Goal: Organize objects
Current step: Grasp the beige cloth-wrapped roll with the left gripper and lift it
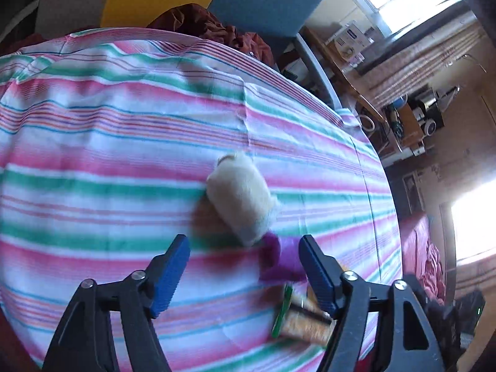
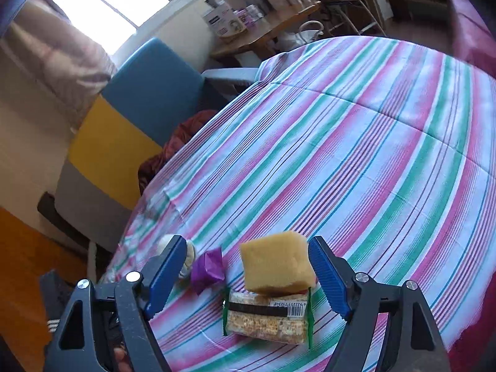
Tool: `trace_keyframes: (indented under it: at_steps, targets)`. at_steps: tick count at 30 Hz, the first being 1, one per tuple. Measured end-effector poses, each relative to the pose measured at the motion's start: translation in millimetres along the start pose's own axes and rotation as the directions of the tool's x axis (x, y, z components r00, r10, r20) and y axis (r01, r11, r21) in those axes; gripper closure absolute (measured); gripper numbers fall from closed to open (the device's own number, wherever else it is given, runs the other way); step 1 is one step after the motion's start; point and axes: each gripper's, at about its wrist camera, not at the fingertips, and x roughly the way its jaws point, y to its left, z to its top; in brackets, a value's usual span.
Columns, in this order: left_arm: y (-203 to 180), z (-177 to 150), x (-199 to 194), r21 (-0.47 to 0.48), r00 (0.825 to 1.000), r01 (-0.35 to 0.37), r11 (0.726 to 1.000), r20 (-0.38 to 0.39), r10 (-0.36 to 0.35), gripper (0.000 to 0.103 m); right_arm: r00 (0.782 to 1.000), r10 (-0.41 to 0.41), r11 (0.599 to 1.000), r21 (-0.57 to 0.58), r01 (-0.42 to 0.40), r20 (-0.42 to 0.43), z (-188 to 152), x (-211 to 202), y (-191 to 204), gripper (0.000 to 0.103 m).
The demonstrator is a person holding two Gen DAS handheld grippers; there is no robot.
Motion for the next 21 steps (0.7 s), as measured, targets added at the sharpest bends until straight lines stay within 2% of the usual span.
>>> trace_keyframes:
  at_steps: [4,11,14,15,16,21]
  targets:
    - [-1.2,19.0,23.6,-0.042,1.0,-0.027,0.999,-0.003,0.027,0.022,1.0,0.014,0.999,0.033,-0.013,-0.017,1.1,3.4,-4.3,0.019]
    - [-6.9,28.6,54.7,-0.062,0.997,-0.077,0.995,-0.017,0.076,0.022,0.998,0.024,1.0,-0.007,-0.024,-0.064,-3.8,13.3,4.0,0.018]
    - [-7.1,25.9,60.2,-0.044,0.993,-0.116,0.992,-0.003,0.116,0.03,0.997,0.022,0.999,-0.035,-0.024,-0.077,-6.1,16.6,7.8,0.018]
    - [-8.1,24.4,59.2,-0.024,0.992,-0.127,0.992,0.001,0.127,0.036,0.997,0.022,0.999,-0.04,-0.025,-0.079,-6.8,17.3,8.5,0.018]
    - [-9.5,22.5,58.3,0.004,0.994,-0.107,0.994,-0.005,0.107,0.044,0.997,0.02,0.999,-0.047,-0.023,-0.078,-7.2,17.6,9.7,0.018]
    - [-2.5,3.7,36.0,0.103,0.991,-0.131,0.986,0.022,0.129,0.05,0.997,0.007,0.994,-0.106,-0.015,-0.074,-9.0,20.0,19.5,0.018]
